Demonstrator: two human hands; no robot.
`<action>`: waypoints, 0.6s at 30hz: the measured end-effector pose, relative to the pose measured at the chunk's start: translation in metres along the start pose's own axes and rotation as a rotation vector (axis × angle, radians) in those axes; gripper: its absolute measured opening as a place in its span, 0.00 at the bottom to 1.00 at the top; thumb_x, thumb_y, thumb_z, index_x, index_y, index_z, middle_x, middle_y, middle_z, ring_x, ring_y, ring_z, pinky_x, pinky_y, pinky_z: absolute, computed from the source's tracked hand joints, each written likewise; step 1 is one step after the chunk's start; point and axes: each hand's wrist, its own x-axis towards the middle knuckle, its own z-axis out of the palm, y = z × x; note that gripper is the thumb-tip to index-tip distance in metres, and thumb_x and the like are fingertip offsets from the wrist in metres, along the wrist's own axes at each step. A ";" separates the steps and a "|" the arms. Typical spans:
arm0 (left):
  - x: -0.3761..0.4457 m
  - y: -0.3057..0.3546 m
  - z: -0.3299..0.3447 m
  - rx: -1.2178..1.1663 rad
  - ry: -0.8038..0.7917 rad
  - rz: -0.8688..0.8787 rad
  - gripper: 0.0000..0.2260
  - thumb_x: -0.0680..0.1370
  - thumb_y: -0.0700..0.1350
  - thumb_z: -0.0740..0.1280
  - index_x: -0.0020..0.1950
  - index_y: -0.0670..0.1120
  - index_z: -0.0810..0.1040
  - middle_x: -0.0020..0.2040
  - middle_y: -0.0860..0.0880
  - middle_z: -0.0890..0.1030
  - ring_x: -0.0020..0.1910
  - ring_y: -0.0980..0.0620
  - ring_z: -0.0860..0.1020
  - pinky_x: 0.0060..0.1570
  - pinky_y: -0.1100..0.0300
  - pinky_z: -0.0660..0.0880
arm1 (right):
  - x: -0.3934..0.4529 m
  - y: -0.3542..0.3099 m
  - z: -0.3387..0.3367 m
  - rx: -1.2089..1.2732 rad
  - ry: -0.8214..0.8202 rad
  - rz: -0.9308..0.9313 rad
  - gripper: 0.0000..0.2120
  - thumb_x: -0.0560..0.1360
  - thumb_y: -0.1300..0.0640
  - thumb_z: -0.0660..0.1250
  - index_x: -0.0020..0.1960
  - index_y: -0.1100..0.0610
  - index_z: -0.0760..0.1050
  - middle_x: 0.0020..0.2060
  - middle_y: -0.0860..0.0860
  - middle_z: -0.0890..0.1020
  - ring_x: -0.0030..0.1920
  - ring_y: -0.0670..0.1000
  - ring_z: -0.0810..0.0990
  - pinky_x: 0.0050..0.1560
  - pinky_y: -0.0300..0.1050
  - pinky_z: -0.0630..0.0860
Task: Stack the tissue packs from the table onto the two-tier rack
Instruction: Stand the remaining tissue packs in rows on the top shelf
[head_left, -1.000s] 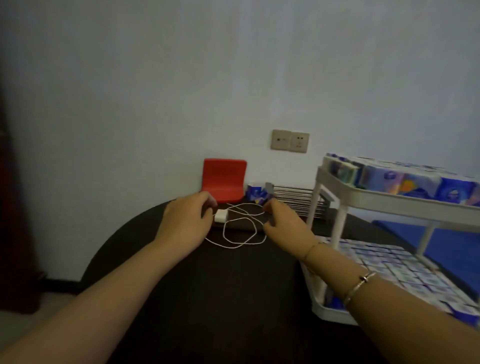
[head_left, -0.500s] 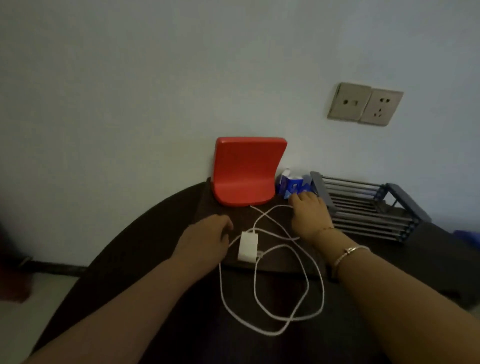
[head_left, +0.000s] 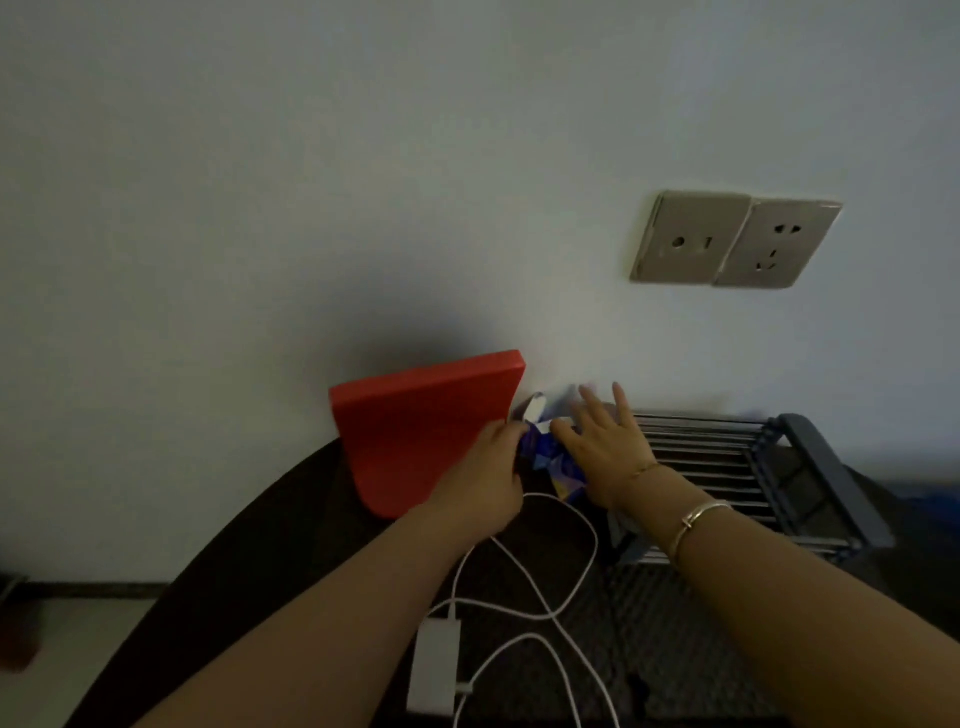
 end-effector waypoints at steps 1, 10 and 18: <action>0.014 0.001 0.005 -0.025 -0.021 -0.012 0.28 0.74 0.34 0.61 0.73 0.46 0.63 0.69 0.44 0.66 0.68 0.46 0.67 0.67 0.53 0.65 | 0.006 0.001 0.004 0.017 -0.001 -0.026 0.37 0.74 0.49 0.65 0.76 0.54 0.49 0.76 0.61 0.48 0.76 0.61 0.40 0.70 0.68 0.34; 0.091 -0.008 0.046 -0.070 -0.078 -0.184 0.29 0.73 0.34 0.61 0.75 0.45 0.61 0.70 0.40 0.60 0.67 0.40 0.66 0.66 0.55 0.65 | 0.033 0.005 0.032 0.272 0.090 -0.049 0.27 0.74 0.49 0.65 0.71 0.50 0.65 0.73 0.57 0.57 0.72 0.57 0.59 0.71 0.65 0.37; 0.086 0.002 0.051 -0.124 -0.011 -0.210 0.27 0.75 0.32 0.59 0.73 0.43 0.62 0.70 0.42 0.59 0.62 0.44 0.69 0.57 0.64 0.65 | 0.040 0.006 0.032 0.141 0.050 -0.153 0.28 0.74 0.50 0.63 0.73 0.52 0.63 0.74 0.58 0.59 0.69 0.59 0.67 0.69 0.62 0.30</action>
